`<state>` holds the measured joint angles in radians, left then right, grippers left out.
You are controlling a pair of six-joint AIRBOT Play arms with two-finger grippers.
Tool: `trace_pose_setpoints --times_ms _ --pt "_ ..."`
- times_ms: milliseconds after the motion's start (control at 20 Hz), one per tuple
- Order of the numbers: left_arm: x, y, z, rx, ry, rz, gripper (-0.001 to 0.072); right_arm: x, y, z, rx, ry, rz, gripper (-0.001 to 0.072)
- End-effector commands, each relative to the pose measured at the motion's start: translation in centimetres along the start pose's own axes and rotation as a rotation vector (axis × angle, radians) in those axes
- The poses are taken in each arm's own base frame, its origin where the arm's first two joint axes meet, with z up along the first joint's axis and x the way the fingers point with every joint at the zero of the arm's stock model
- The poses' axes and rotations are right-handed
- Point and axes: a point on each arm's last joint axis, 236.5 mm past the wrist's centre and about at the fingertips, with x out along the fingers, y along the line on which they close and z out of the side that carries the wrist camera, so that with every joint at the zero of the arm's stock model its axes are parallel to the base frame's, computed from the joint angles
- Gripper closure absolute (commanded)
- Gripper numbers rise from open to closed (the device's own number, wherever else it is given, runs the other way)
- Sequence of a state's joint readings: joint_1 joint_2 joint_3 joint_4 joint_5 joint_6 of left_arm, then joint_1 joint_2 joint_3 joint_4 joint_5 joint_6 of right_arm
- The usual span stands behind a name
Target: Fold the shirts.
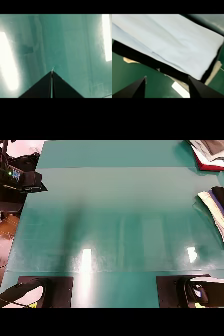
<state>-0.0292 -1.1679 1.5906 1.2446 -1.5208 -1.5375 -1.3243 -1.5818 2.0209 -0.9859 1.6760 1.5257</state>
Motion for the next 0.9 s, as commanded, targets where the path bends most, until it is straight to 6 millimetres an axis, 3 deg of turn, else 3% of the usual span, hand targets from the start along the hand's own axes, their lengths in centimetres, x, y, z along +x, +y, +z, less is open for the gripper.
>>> trace_pose_setpoints --times_ms 0,150,200,450,600,850 --pt "0.0 0.0 0.0 0.0 0.0 0.0 0.0682 -0.8 7.0 -0.7 -0.078 -0.015 0.163 0.0304" --pt "0.0 0.0 0.7 0.0 -0.029 0.001 0.0682 -1.6 13.2 -2.8 -0.194 0.002 0.246 0.0665" --pt "0.0 0.0 1.0 0.0 -0.043 0.002 0.0682 -1.9 15.1 -3.8 -0.235 0.006 0.261 0.069" --pt "-0.2 0.1 2.6 0.0 -0.109 0.004 0.0682 -3.7 24.6 -10.1 -0.462 0.046 0.368 0.069" --pt "-0.2 0.1 3.1 0.0 -0.132 0.005 0.0682 -4.9 29.2 -14.4 -0.587 0.077 0.442 0.069" --pt "-0.3 0.1 3.4 0.0 -0.146 0.005 0.0682 -5.5 32.8 -18.9 -0.697 0.136 0.512 0.069"
